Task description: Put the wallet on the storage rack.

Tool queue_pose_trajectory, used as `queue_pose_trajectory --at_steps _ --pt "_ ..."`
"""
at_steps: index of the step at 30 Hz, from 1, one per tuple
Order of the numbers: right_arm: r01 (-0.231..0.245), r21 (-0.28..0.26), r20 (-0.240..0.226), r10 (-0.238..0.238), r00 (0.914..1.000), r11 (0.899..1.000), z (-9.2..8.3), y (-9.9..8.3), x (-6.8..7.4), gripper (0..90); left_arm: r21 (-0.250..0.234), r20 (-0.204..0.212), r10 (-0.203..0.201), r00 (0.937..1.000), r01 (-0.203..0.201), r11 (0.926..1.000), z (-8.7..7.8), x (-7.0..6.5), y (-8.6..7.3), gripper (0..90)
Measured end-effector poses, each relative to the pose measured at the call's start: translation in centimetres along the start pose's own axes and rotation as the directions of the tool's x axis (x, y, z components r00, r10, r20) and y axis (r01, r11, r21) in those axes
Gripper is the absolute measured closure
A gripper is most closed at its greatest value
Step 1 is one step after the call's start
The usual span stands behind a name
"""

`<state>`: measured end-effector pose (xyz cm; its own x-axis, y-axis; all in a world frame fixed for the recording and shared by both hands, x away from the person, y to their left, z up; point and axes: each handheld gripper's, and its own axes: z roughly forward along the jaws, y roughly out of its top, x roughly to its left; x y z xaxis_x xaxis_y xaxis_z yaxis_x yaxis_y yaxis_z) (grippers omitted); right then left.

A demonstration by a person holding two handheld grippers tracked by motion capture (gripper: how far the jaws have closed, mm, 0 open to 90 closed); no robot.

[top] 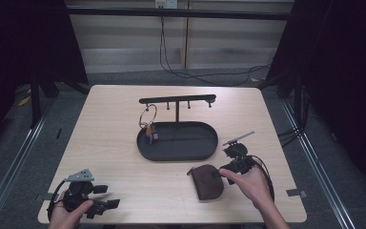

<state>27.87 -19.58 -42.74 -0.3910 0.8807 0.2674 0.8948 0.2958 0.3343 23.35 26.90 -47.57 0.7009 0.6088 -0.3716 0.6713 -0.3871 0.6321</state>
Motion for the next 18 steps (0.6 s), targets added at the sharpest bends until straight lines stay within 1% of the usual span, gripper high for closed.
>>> queue_pose_trajectory --at_steps 2,4,6,7,8,10,12,13,14,16,18 --pt "-0.009 0.048 0.009 0.008 0.9999 0.999 0.3 0.5 0.3 30.2 0.002 0.007 -0.002 1.0000 0.002 1.0000 0.0 0.0 0.0 17.3" --pt "-0.008 0.077 0.010 0.008 0.9999 0.997 0.5 1.0 0.5 31.9 -0.003 0.010 -0.010 0.9999 0.010 0.9999 0.0 0.0 0.0 17.3" --pt "-0.011 0.106 0.022 0.009 0.9997 0.994 0.8 1.5 0.6 32.4 -0.007 0.008 -0.010 0.9999 0.010 0.9999 -0.1 0.1 0.0 17.3" --pt "-0.008 0.117 0.020 0.006 0.9998 0.993 1.1 1.7 0.6 32.3 -0.008 0.007 -0.011 0.9999 0.011 0.9999 -0.2 0.1 0.0 17.3" --pt "-0.003 0.136 0.020 0.000 0.9998 0.991 1.3 2.0 0.6 32.3 -0.009 0.012 -0.013 0.9999 0.013 0.9999 -0.2 0.1 0.0 17.3" --pt "-0.016 0.165 0.014 0.013 0.9998 0.986 1.8 2.3 0.5 34.1 -0.008 0.011 -0.013 0.9999 0.013 0.9999 -0.2 0.1 0.0 17.3" --pt "-0.036 0.202 0.025 0.031 0.9992 0.979 2.3 2.4 0.4 34.9 -0.005 0.014 -0.014 0.9998 0.014 0.9999 -0.2 0.1 0.0 17.3" --pt "-0.035 0.217 0.031 0.029 0.9991 0.976 2.5 2.4 0.3 35.8 -0.003 0.012 -0.011 0.9999 0.011 0.9999 -0.2 0.1 0.0 17.3" --pt "-0.046 0.231 0.033 0.039 0.9987 0.972 2.7 2.4 0.3 36.3 -0.001 0.012 -0.006 0.9999 0.006 1.0000 -0.2 0.1 0.0 17.3" --pt "-0.050 0.234 0.036 0.043 0.9984 0.971 2.8 2.4 0.4 37.8 -0.001 0.013 -0.005 0.9999 0.005 1.0000 -0.2 0.1 0.0 17.3" --pt "-0.057 0.241 0.041 0.049 0.9980 0.969 2.8 2.4 0.5 44.4 0.002 0.018 -0.008 0.9998 0.008 1.0000 -0.3 0.1 -0.1 17.3"
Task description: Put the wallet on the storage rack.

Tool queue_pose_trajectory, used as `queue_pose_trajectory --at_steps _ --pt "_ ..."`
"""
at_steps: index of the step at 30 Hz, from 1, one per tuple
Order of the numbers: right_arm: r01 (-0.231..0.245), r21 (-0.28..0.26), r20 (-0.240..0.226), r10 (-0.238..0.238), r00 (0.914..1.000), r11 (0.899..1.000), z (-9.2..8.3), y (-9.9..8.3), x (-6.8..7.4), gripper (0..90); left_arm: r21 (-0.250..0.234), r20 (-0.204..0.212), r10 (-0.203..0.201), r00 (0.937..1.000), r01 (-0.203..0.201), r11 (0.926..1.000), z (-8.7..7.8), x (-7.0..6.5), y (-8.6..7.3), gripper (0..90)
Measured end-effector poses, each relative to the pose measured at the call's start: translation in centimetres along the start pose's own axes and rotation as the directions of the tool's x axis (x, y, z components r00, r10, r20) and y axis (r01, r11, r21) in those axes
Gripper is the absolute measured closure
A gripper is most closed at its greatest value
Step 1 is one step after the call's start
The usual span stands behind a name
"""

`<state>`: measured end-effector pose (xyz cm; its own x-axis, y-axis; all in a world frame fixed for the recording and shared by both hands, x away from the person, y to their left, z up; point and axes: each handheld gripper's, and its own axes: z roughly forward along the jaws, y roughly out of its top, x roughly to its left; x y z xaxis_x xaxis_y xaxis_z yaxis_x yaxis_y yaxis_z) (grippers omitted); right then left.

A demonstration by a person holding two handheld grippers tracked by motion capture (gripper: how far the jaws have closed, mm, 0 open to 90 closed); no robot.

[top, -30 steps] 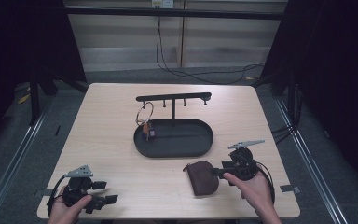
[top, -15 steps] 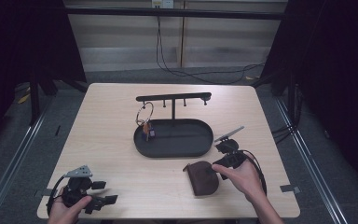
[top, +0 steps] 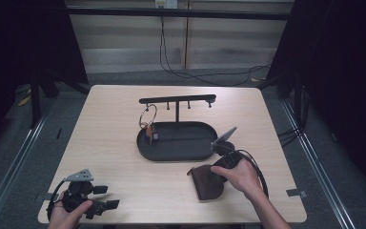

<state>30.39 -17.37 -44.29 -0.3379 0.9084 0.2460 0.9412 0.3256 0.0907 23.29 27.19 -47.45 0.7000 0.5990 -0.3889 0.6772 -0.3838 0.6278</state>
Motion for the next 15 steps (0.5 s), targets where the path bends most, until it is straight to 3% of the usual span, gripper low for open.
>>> queue_pose_trajectory --at_steps 2,11,15 --pt "-0.002 0.000 0.009 0.002 1.0000 1.000 0.2 0.0 0.0 45.1 -0.010 -0.006 -0.005 1.0000 0.005 0.9999 -0.1 0.0 -0.1 17.3" --pt "-0.067 -0.048 -0.100 0.062 0.9931 0.997 1.2 -0.9 -1.4 47.9 -0.005 -0.006 -0.013 0.9999 0.013 0.9999 0.0 0.1 -0.1 17.3" --pt "-0.071 -0.067 -0.113 0.063 0.9916 0.995 1.3 -1.1 -1.4 51.9 -0.006 -0.006 -0.014 0.9999 0.014 0.9999 -0.1 0.1 -0.1 17.3"
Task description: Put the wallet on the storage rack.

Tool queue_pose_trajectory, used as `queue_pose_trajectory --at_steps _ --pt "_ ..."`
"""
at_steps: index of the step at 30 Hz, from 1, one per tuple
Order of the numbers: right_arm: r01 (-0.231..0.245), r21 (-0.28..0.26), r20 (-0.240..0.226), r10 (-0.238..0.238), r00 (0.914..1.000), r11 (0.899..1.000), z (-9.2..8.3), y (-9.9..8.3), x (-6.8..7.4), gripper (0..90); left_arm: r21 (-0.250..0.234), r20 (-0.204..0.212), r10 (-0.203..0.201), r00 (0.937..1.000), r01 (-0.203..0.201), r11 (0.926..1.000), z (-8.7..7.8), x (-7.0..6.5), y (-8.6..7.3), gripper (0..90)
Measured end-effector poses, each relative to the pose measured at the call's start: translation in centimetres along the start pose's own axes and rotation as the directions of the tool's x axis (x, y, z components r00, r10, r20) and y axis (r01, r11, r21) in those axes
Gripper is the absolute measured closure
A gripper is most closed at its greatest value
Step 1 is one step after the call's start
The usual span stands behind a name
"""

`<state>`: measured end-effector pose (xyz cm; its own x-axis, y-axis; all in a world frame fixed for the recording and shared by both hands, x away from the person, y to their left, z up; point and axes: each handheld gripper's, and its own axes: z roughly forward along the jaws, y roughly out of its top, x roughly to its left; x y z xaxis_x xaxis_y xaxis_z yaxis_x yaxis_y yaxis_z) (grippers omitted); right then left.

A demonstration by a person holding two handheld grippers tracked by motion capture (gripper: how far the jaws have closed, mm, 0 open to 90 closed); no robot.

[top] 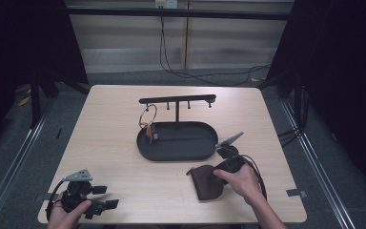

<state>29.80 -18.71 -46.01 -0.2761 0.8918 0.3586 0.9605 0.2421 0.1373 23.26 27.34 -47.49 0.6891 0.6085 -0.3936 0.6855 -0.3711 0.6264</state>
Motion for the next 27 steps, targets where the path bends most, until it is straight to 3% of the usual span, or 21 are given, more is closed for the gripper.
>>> queue_pose_trajectory --at_steps 4,6,8,10,11,16,27 --pt "0.009 -0.001 0.000 -0.009 1.0000 1.000 0.0 0.0 0.1 53.6 0.001 0.002 0.001 1.0000 -0.001 1.0000 0.0 0.0 0.0 17.3" --pt "-0.001 -0.014 -0.011 0.001 0.9999 1.000 -0.3 0.0 -0.2 64.4 0.003 0.006 0.001 1.0000 -0.001 1.0000 0.0 0.0 0.0 17.4" --pt "-0.026 -0.016 -0.046 0.025 0.9986 1.000 -0.3 0.1 -0.8 65.9 0.003 0.003 0.002 1.0000 -0.002 1.0000 0.0 0.1 0.0 17.4" --pt "-0.017 -0.014 -0.044 0.017 0.9989 1.000 -0.3 0.2 -0.9 66.8 0.002 0.001 0.000 1.0000 0.000 1.0000 0.1 0.0 0.0 17.4" --pt "-0.009 -0.018 -0.032 0.009 0.9994 1.000 -0.4 0.2 -0.8 71.6 0.003 0.002 0.001 1.0000 -0.001 1.0000 0.1 0.0 0.0 17.5" --pt "-0.004 -0.018 -0.031 0.003 0.9995 1.000 -0.8 0.3 -0.7 74.5 0.003 0.004 0.002 1.0000 -0.002 1.0000 0.0 0.0 0.0 17.4" --pt "-0.011 -0.072 -0.033 0.008 0.9994 0.997 -2.4 0.0 -1.0 79.0 0.002 0.002 0.000 1.0000 0.000 1.0000 0.0 0.0 0.0 17.5"
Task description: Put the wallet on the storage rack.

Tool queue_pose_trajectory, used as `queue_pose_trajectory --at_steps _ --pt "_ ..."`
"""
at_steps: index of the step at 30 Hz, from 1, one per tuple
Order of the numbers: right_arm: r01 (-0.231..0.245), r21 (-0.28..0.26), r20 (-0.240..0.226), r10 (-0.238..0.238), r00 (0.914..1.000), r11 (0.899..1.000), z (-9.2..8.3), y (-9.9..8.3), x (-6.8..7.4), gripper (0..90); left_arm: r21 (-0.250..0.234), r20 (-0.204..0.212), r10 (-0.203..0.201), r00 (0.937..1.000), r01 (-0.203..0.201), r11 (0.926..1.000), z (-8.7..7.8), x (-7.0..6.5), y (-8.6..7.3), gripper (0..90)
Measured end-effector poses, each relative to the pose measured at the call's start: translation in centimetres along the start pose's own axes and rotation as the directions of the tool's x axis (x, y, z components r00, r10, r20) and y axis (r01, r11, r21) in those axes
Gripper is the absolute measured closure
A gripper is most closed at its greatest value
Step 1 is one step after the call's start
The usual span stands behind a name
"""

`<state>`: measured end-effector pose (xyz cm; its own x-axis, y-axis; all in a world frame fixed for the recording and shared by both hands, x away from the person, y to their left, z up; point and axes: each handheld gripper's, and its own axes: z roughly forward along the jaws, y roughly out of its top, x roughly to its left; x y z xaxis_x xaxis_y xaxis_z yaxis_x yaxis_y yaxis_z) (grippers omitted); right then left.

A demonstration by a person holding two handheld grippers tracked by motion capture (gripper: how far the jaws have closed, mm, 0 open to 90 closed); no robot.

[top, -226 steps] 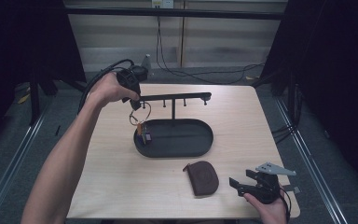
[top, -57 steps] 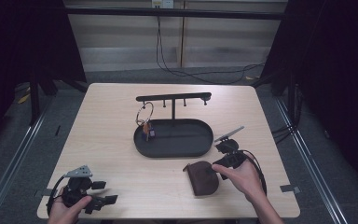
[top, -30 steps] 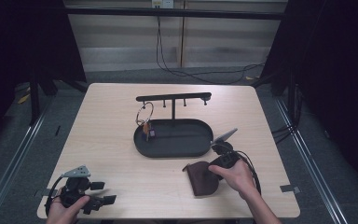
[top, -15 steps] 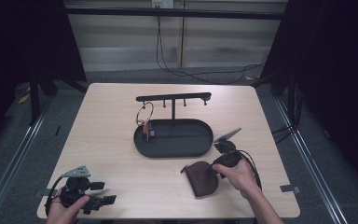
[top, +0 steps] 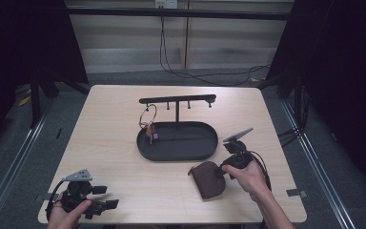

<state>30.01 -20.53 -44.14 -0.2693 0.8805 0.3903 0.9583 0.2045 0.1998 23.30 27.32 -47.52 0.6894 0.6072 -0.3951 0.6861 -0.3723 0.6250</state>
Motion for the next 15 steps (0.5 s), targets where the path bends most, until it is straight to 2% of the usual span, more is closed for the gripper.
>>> queue_pose_trajectory --at_steps 1,5,10,15 --pt "0.004 -0.001 0.011 -0.004 0.9999 1.000 -0.1 0.0 0.1 79.8 0.000 0.001 0.002 1.0000 -0.002 1.0000 0.0 0.0 0.0 17.5" --pt "0.008 -0.025 0.007 -0.008 0.9999 1.000 -0.9 0.2 0.5 81.9 -0.002 0.001 -0.001 1.0000 0.001 1.0000 0.0 0.0 0.0 17.4" --pt "0.023 -0.021 0.026 -0.023 0.9994 1.000 -1.4 0.3 0.8 82.4 -0.004 0.004 -0.003 1.0000 0.003 1.0000 -0.1 0.0 0.0 17.5" --pt "0.024 -0.013 0.023 -0.024 0.9995 1.000 -1.6 0.6 0.8 82.5 -0.003 0.007 0.000 1.0000 0.000 1.0000 -0.1 0.0 0.0 17.5"
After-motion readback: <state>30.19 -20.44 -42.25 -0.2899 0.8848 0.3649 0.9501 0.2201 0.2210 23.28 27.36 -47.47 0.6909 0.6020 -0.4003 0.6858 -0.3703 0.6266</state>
